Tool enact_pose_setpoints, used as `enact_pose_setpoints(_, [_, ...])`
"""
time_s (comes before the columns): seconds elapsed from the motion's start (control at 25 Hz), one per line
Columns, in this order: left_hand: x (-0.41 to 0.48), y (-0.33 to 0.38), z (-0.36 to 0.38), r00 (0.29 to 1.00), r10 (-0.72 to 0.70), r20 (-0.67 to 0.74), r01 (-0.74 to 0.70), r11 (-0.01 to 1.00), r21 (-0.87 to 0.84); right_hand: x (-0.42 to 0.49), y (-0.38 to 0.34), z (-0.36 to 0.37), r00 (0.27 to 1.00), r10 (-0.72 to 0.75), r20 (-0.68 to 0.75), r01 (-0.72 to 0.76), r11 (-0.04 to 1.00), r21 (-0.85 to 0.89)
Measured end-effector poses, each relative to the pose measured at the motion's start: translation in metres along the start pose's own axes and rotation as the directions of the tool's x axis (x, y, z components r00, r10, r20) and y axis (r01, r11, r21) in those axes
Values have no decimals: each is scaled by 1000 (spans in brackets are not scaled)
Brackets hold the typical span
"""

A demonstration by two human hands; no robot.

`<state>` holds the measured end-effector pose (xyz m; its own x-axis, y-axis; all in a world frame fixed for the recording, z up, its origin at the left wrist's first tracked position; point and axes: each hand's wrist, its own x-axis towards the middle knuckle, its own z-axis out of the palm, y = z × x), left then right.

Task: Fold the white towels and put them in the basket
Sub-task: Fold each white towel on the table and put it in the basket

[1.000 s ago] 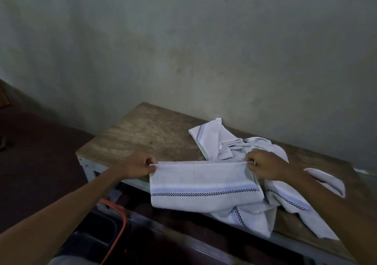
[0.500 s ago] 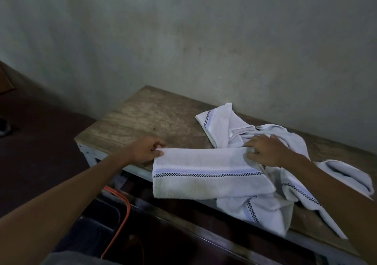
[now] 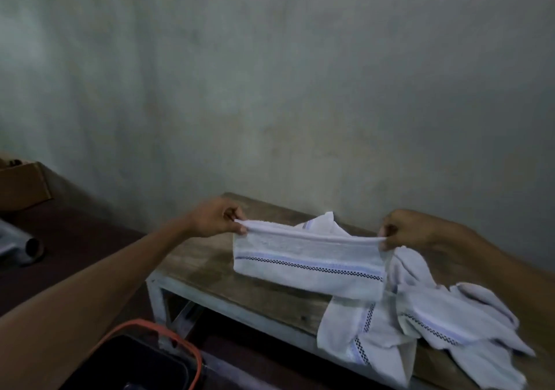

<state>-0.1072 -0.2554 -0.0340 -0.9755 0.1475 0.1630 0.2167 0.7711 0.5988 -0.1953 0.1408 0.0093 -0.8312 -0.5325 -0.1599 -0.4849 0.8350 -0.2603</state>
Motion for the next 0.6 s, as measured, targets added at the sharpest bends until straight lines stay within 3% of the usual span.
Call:
enact_pose_setpoints(0.2, [-17,50,-75,979,38,-198,-77,978,-192,-46,-48,-74,976,-23,-217,61,983,174])
enact_pose_setpoints(0.32, [-27,68,-105,963,47,-267,-103,975,-199,-67,-64,-108,968,-12,-252,63,979,193])
enact_pose_setpoints(0.4, [-28,74,-116,947,93,-307,-120,990,-72,-75,-72,-124,953,-25,-302,65,990,122])
enact_pose_setpoints(0.44, [-26,76,-119,922,136,-363,-125,991,54,-76,-76,-129,919,-34,-392,77,993,94])
enact_pose_setpoints(0.52, [-19,81,-122,812,244,-531,-87,949,302,-76,-83,-134,822,-29,-569,121,985,126])
enact_pose_setpoints(0.56, [-18,85,-123,770,278,-574,-71,932,356,-74,-85,-132,817,-27,-576,134,980,145])
enact_pose_setpoints(0.6, [-16,87,-124,788,283,-547,-67,923,380,-74,-86,-129,836,-27,-548,128,981,148])
